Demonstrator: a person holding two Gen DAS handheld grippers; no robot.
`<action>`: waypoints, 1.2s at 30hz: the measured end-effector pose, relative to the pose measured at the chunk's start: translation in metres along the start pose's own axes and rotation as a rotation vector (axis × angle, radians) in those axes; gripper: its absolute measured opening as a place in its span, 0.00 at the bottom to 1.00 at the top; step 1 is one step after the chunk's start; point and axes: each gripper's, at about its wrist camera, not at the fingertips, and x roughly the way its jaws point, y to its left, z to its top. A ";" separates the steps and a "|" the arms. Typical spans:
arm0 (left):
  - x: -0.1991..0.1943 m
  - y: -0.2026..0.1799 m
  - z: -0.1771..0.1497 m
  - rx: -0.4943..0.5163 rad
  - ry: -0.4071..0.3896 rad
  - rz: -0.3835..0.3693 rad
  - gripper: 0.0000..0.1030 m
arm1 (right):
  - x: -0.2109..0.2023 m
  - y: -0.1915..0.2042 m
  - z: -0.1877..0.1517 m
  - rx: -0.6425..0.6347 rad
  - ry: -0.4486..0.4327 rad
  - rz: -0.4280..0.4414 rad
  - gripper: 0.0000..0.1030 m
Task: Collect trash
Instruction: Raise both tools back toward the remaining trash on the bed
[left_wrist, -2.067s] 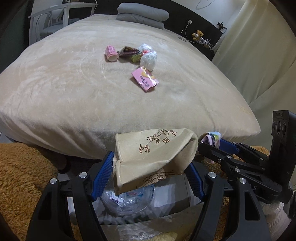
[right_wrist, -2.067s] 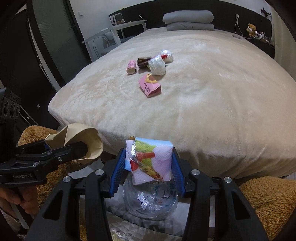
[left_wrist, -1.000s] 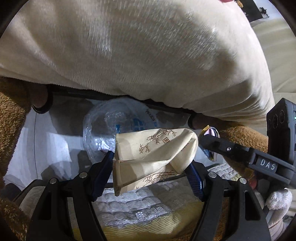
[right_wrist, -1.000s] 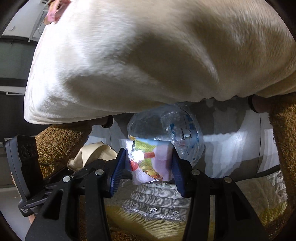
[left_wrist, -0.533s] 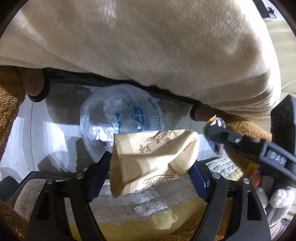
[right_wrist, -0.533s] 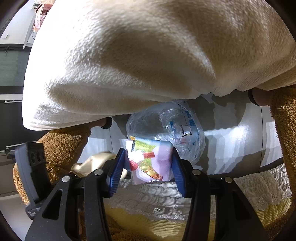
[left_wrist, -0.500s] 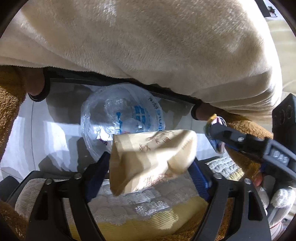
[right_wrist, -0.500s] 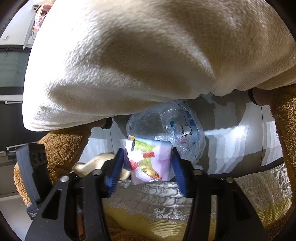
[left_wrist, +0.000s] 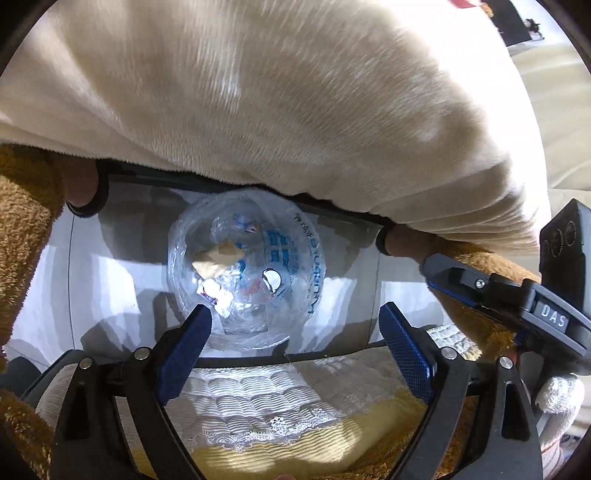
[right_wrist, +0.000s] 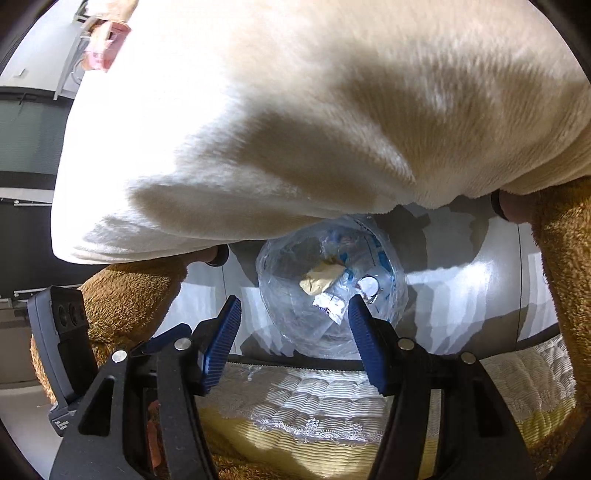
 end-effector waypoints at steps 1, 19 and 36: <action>-0.005 -0.002 -0.001 0.007 -0.016 0.001 0.87 | -0.004 0.001 -0.002 -0.006 -0.012 0.002 0.59; -0.140 -0.059 -0.033 0.208 -0.372 -0.006 0.87 | -0.116 0.037 -0.043 -0.137 -0.266 0.135 0.59; -0.194 -0.055 0.032 0.197 -0.504 0.027 0.87 | -0.155 0.074 0.011 -0.290 -0.383 0.106 0.59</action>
